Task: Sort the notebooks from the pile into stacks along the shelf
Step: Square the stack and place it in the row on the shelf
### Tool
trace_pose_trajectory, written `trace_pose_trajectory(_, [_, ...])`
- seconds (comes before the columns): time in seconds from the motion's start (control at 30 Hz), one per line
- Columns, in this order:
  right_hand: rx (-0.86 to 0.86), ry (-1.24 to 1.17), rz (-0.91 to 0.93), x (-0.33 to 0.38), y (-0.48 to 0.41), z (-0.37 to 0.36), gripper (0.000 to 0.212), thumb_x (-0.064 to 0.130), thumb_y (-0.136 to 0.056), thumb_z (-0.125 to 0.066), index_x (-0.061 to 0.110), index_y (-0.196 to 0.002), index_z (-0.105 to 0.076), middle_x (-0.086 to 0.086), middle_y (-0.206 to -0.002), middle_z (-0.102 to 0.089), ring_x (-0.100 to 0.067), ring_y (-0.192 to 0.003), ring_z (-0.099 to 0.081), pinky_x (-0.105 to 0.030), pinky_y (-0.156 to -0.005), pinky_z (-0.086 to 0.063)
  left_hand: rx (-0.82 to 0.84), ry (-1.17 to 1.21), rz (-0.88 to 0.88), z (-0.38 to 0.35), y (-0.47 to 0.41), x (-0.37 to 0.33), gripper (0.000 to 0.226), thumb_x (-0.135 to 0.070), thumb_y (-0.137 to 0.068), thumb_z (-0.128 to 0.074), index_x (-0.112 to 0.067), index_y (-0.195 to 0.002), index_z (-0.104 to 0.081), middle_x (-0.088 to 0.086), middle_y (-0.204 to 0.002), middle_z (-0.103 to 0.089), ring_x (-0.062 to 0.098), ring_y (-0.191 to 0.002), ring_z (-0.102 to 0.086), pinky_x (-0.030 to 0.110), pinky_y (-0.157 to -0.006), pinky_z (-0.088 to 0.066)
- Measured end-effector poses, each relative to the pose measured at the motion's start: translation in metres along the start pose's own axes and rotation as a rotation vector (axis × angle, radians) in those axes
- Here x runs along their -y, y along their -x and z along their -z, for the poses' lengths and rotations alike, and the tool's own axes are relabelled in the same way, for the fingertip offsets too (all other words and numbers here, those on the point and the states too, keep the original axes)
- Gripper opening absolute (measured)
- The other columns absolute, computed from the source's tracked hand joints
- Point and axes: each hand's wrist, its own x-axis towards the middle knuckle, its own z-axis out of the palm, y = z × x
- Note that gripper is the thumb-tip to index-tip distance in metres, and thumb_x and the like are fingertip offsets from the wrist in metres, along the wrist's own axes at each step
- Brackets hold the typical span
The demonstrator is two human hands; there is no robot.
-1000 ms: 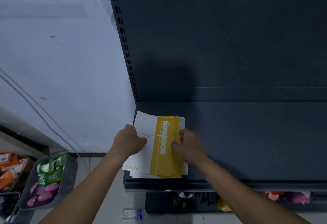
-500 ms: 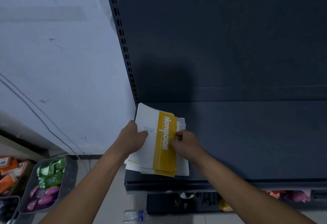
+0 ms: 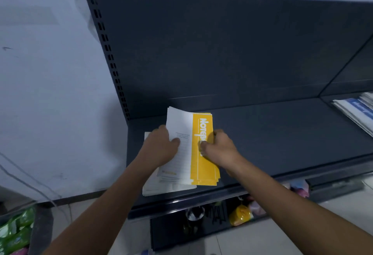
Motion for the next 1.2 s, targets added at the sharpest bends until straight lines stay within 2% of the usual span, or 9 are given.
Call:
trace_pose_trajectory(0.13, [-0.067,-0.003,-0.014,-0.02,0.007,0.029,0.039,0.032,-0.092,-0.065,0.013,-0.122,-0.049,-0.006,-0.114,-0.064,-0.021,-0.097,-0.063,-0.033,-0.076,-0.054,-0.045,-0.15,-0.105,-0.017,-0.003,-0.036,0.04,-0.034,-0.099,-0.052,-0.008,-0.129,-0.05,0.012,-0.125,-0.057,0.026,-0.112,-0.055,0.031,-0.084,-0.04])
trace_pose_trajectory(0.23, [-0.115,0.017,-0.031,-0.034,0.012,0.057,0.043,0.033,-0.091,-0.065,0.014,-0.126,-0.048,-0.006,-0.118,-0.063,-0.023,-0.101,-0.063,-0.036,-0.081,-0.055,-0.05,-0.23,-0.144,-0.033,-0.005,-0.068,0.043,-0.038,-0.099,-0.053,-0.008,-0.129,-0.05,0.011,-0.126,-0.056,0.028,-0.115,-0.055,0.035,-0.086,-0.041])
trace_pose_trajectory(0.3, [-0.141,0.056,-0.039,-0.044,0.014,0.078,0.047,0.033,-0.093,-0.064,0.012,-0.13,-0.046,-0.006,-0.122,-0.06,-0.025,-0.103,-0.061,-0.038,-0.084,-0.054,-0.046,-0.289,-0.171,-0.045,-0.006,-0.089,0.041,-0.042,-0.097,-0.053,-0.009,-0.122,-0.053,0.009,-0.122,-0.058,0.029,-0.112,-0.057,0.035,-0.081,-0.042])
trace_pose_trajectory(0.4, [-0.161,0.107,-0.056,-0.067,0.015,0.115,0.04,0.036,-0.094,-0.063,0.012,-0.122,-0.049,-0.006,-0.117,-0.062,-0.025,-0.1,-0.062,-0.042,-0.085,-0.056,-0.03,-0.336,-0.21,-0.069,-0.007,-0.123,0.037,-0.045,-0.095,-0.054,-0.013,-0.113,-0.056,0.006,-0.114,-0.063,0.027,-0.103,-0.061,0.033,-0.074,-0.042])
trace_pose_trajectory(0.5, [-0.171,0.155,-0.075,-0.094,0.013,0.154,0.034,0.038,-0.093,-0.064,0.012,-0.112,-0.055,-0.005,-0.108,-0.066,-0.025,-0.094,-0.065,-0.045,-0.083,-0.058,-0.008,-0.332,-0.238,-0.097,-0.006,-0.16,0.038,-0.046,-0.094,-0.056,-0.013,-0.113,-0.057,0.006,-0.114,-0.063,0.028,-0.101,-0.062,0.033,-0.072,-0.044])
trace_pose_trajectory(0.7, [-0.24,0.205,-0.11,-0.157,0.004,0.235,0.042,0.04,-0.092,-0.064,0.009,-0.118,-0.052,-0.01,-0.114,-0.063,-0.031,-0.101,-0.063,-0.045,-0.084,-0.056,0.006,-0.365,-0.335,-0.169,-0.007,-0.244,0.035,-0.044,-0.094,-0.055,-0.012,-0.105,-0.054,0.008,-0.11,-0.063,0.027,-0.095,-0.061,0.034,-0.068,-0.042])
trace_pose_trajectory(0.9, [-0.328,0.214,-0.135,-0.216,-0.006,0.314,0.037,0.037,-0.092,-0.062,0.008,-0.113,-0.052,-0.013,-0.108,-0.065,-0.033,-0.094,-0.064,-0.046,-0.079,-0.057,-0.028,-0.369,-0.433,-0.24,-0.012,-0.328,0.038,-0.042,-0.095,-0.052,-0.009,-0.114,-0.051,0.01,-0.114,-0.06,0.029,-0.099,-0.061,0.035,-0.07,-0.04])
trace_pose_trajectory(1.03, [-0.369,0.238,-0.155,-0.241,-0.013,0.36,0.035,0.036,-0.094,-0.061,0.007,-0.113,-0.051,-0.014,-0.108,-0.066,-0.034,-0.094,-0.064,-0.041,-0.075,-0.054,-0.001,-0.343,-0.478,-0.272,-0.018,-0.373,0.038,-0.041,-0.096,-0.052,-0.008,-0.116,-0.05,0.011,-0.115,-0.059,0.029,-0.1,-0.06,0.035,-0.07,-0.04])
trace_pose_trajectory(1.2, [-0.424,0.228,-0.192,-0.269,-0.027,0.413,0.039,0.036,-0.095,-0.06,0.006,-0.117,-0.05,-0.014,-0.115,-0.065,-0.032,-0.096,-0.061,-0.041,-0.079,-0.053,0.032,-0.32,-0.533,-0.305,-0.033,-0.429,0.04,-0.042,-0.096,-0.052,-0.009,-0.118,-0.049,0.01,-0.116,-0.058,0.029,-0.101,-0.06,0.036,-0.071,-0.046])
